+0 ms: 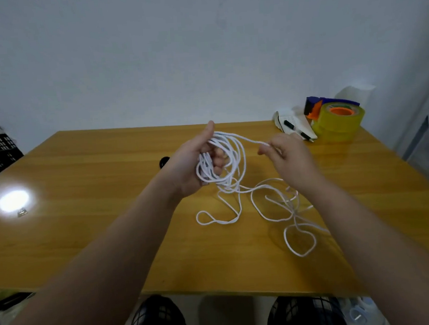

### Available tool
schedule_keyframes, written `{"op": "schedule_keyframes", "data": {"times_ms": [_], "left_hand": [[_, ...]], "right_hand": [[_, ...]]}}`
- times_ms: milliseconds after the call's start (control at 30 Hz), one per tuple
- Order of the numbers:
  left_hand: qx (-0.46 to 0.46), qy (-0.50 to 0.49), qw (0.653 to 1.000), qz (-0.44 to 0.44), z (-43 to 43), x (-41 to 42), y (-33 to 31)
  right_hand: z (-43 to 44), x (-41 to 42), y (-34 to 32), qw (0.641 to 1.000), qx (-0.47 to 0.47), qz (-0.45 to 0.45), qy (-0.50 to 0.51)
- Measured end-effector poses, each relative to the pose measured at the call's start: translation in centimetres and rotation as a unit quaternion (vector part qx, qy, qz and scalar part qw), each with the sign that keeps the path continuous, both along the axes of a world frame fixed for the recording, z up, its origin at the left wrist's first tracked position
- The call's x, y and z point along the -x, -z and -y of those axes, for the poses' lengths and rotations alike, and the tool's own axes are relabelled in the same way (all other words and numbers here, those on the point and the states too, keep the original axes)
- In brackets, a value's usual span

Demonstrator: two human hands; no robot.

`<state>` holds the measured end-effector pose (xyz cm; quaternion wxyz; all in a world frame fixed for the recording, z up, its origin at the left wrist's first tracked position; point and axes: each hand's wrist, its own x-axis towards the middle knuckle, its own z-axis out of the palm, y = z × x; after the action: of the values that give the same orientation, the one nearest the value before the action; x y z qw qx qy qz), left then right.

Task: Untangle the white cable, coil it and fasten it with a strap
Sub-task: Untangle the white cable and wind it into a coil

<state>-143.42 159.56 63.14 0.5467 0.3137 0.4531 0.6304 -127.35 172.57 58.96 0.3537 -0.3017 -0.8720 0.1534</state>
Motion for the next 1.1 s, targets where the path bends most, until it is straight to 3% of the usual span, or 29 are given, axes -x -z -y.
{"op": "schedule_keyframes", "data": {"times_ms": [100,233,300,433,600,767,833,900,1000,1100], "left_hand": [[-0.010,0.019,0.999,-0.048,0.2,-1.6,-0.9],[-0.080,-0.029,0.993,0.077,-0.5,-0.6,-2.1],[-0.093,-0.087,0.985,0.118,-0.9,0.7,-1.9],[-0.070,-0.147,0.980,0.114,-1.9,1.7,0.1],[-0.056,-0.171,0.979,0.095,-2.9,1.7,1.7],[-0.082,-0.214,0.972,0.058,-3.0,2.7,1.1],[-0.093,-0.245,0.962,0.075,-2.9,3.3,0.8],[-0.090,-0.265,0.957,0.084,-3.0,3.8,1.0],[-0.077,-0.251,0.962,0.074,-3.5,3.7,1.6],[-0.044,-0.236,0.968,0.077,-3.9,2.7,1.9]], "right_hand": [[-0.3,1.1,0.2,0.996,0.087,-0.010,0.008],[1.0,0.8,1.0,0.964,0.251,-0.062,-0.062],[1.6,0.2,1.4,0.961,0.256,-0.043,-0.098],[2.1,0.2,1.3,0.977,0.176,0.032,-0.114],[3.1,0.9,0.9,0.957,0.258,-0.099,-0.092],[2.9,-0.1,1.5,0.960,0.267,-0.070,-0.054],[3.1,-0.7,1.6,0.976,0.217,0.005,-0.031],[3.7,-0.9,1.5,0.985,0.072,0.155,-0.001],[4.7,-0.4,1.0,0.946,-0.117,0.298,-0.043],[5.3,0.4,0.4,0.890,-0.210,0.394,-0.089]]}}
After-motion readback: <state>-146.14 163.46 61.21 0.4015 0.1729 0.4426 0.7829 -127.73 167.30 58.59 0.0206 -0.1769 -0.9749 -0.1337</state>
